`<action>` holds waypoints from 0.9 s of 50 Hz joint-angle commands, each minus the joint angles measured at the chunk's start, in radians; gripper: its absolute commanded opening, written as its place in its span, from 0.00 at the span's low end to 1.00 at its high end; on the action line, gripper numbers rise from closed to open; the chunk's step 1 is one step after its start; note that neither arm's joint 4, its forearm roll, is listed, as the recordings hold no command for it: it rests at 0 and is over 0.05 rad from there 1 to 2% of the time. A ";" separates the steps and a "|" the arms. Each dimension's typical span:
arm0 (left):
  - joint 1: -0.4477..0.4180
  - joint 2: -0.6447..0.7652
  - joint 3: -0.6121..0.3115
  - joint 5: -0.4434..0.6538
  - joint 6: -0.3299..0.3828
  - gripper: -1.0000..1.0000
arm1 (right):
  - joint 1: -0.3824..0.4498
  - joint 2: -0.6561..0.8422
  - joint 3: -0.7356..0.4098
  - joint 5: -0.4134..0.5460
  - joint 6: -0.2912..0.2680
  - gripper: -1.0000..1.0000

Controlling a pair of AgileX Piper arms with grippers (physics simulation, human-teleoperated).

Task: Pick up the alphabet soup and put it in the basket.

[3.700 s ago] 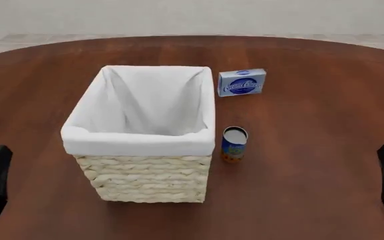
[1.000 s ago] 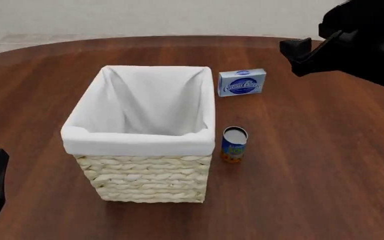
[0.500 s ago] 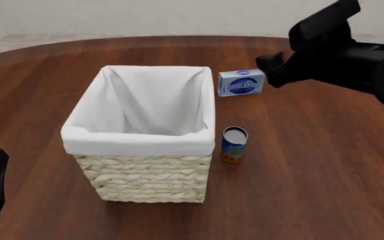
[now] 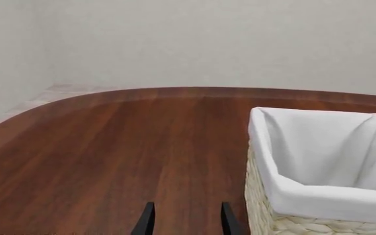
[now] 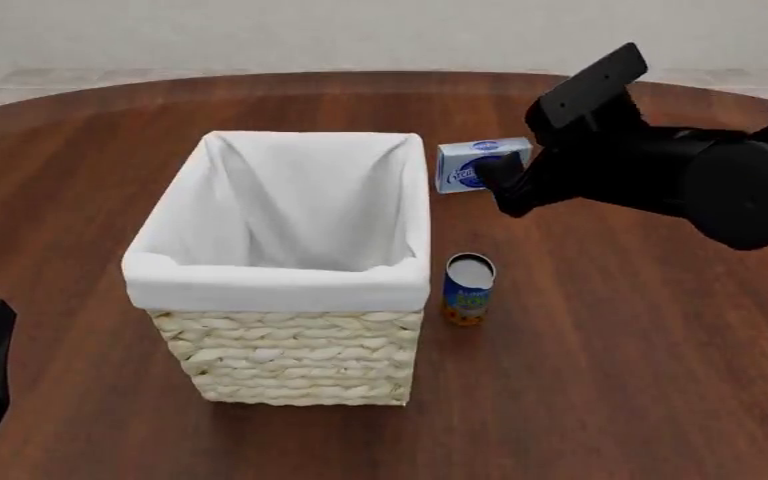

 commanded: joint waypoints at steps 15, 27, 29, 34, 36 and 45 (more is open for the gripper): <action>0.004 0.000 0.000 0.005 -0.002 1.00 | 0.029 0.081 0.045 -0.049 0.043 1.00; 0.001 0.000 -0.001 0.010 -0.002 1.00 | 0.024 0.115 0.066 -0.081 0.060 1.00; 0.001 0.000 -0.001 0.010 -0.001 1.00 | 0.023 0.122 0.067 -0.085 0.062 1.00; 0.000 0.000 -0.001 0.010 -0.001 1.00 | 0.020 0.143 0.065 -0.097 0.076 1.00; -0.001 0.000 0.000 0.010 -0.002 1.00 | 0.022 0.152 0.067 -0.104 0.085 1.00; 0.001 0.000 0.000 0.011 -0.001 1.00 | 0.050 0.171 0.070 -0.108 0.116 1.00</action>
